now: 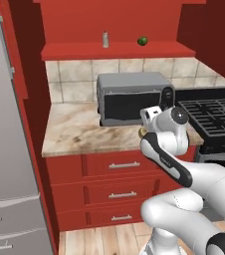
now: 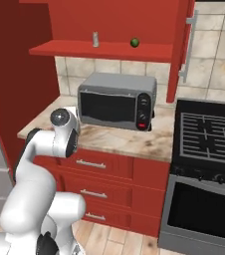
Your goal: Pick the candle and candle from the dining table and place them in the open cabinet. Close the cabinet after placing the objects.
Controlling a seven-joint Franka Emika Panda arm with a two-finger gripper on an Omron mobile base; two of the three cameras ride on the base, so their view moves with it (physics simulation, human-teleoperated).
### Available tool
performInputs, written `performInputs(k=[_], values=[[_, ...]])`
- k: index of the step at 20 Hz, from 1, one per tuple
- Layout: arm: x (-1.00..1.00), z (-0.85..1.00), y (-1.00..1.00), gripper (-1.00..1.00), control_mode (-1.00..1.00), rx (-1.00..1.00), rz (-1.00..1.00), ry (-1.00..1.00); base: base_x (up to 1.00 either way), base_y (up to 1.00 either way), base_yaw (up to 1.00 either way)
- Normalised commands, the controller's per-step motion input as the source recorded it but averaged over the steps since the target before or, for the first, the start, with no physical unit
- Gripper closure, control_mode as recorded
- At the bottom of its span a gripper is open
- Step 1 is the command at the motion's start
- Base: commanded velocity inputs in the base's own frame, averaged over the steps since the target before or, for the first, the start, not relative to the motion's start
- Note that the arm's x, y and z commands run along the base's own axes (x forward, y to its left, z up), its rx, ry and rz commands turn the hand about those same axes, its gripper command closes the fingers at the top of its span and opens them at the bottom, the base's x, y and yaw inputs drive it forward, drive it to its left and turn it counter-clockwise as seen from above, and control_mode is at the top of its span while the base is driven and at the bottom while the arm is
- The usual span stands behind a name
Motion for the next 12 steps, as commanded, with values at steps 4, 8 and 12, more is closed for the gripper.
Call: performInputs(k=[4,8,12], values=[[0.00,0.00,0.00,1.00,1.00,0.00,0.00,0.00,0.39,0.21,-0.10],[0.00,0.00,0.00,1.00,1.00,0.00,0.00,0.00,0.52,0.04,-0.08],[0.00,0.00,0.00,1.00,1.00,0.00,0.00,0.00,0.50,0.00,-0.07]])
